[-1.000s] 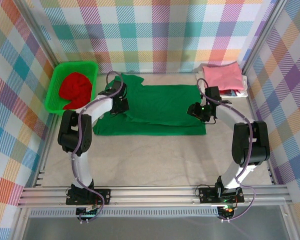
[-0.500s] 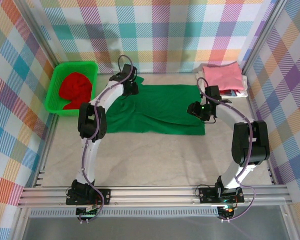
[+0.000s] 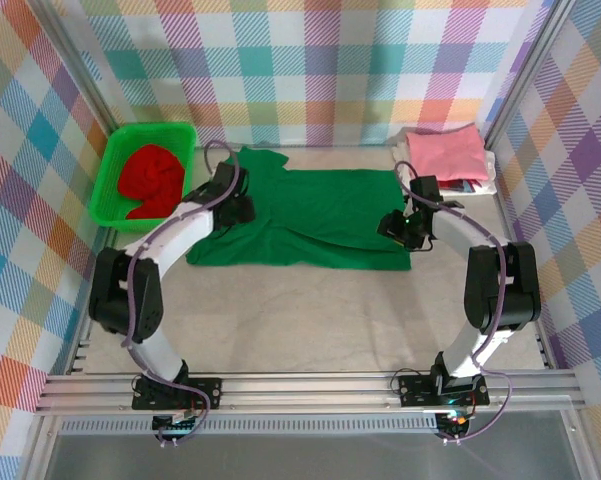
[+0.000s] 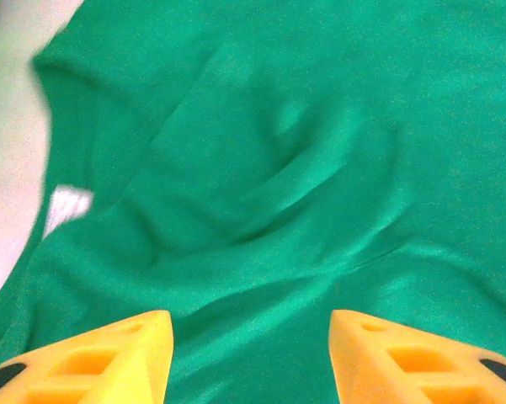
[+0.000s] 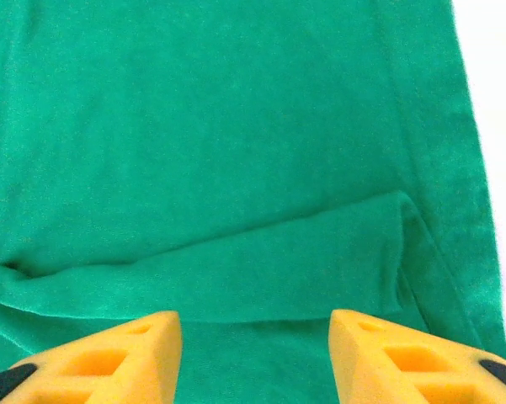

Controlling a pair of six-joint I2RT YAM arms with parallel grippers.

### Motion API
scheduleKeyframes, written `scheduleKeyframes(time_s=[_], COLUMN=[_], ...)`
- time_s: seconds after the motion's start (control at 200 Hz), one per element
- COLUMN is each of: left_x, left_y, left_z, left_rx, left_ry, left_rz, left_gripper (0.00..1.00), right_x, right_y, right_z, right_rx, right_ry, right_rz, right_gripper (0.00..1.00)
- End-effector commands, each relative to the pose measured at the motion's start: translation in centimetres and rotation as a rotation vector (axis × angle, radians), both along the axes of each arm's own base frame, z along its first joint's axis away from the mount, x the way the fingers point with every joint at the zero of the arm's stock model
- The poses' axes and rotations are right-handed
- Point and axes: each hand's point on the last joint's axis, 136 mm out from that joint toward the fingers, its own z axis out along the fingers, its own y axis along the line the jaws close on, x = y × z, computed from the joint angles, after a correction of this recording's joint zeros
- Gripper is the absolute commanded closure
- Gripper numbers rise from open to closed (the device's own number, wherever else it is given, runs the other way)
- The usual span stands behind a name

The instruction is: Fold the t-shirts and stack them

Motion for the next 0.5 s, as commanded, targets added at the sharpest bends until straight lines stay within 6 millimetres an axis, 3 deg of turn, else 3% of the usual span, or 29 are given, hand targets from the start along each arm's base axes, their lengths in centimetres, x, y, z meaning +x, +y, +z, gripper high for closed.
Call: scheduleKeyframes(time_s=[0.0,0.19,0.495], left_x=[-1.9,-3.5,-3.3], left_y=[3.4,7.5,10.3], left_z=[-3.1,-6.4,-6.5], left_rx=[0.000,0.012,0.030], left_ry=[0.058,0.134,0.198], left_rz=[0.105,0.198,0.245], left_gripper=[0.48,0.47,0.47], right_x=[-0.7,0.5,2.2], right_y=[-1.1,-0.7,-0.9], right_z=[-0.5,-1.4,-2.6], right_rx=[0.023,0.061,0.090], right_ry=[0.029,0.037,0.028], right_rz=[-0.077,-0.102,-0.137], right_gripper=[0.51,0.51,0.54])
